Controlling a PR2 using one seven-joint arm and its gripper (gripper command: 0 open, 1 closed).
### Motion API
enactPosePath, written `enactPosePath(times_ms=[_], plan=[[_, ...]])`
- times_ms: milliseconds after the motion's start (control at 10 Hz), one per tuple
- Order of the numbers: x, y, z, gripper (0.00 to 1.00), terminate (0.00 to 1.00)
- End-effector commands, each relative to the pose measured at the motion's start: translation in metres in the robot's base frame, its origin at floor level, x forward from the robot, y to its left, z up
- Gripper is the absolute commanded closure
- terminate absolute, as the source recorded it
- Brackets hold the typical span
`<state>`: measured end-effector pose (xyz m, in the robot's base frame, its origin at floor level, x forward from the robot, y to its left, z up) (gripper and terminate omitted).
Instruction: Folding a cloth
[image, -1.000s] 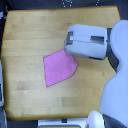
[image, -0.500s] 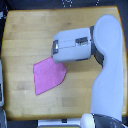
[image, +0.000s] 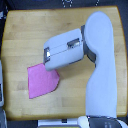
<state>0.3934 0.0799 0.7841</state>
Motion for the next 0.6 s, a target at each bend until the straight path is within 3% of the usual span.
enactPosePath(times_ms=[0,200,500], plan=[[-0.007,0.057,0.066,1.0,0.0],[-0.002,0.073,0.064,1.0,0.0],[-0.027,0.124,0.052,1.0,0.0]])
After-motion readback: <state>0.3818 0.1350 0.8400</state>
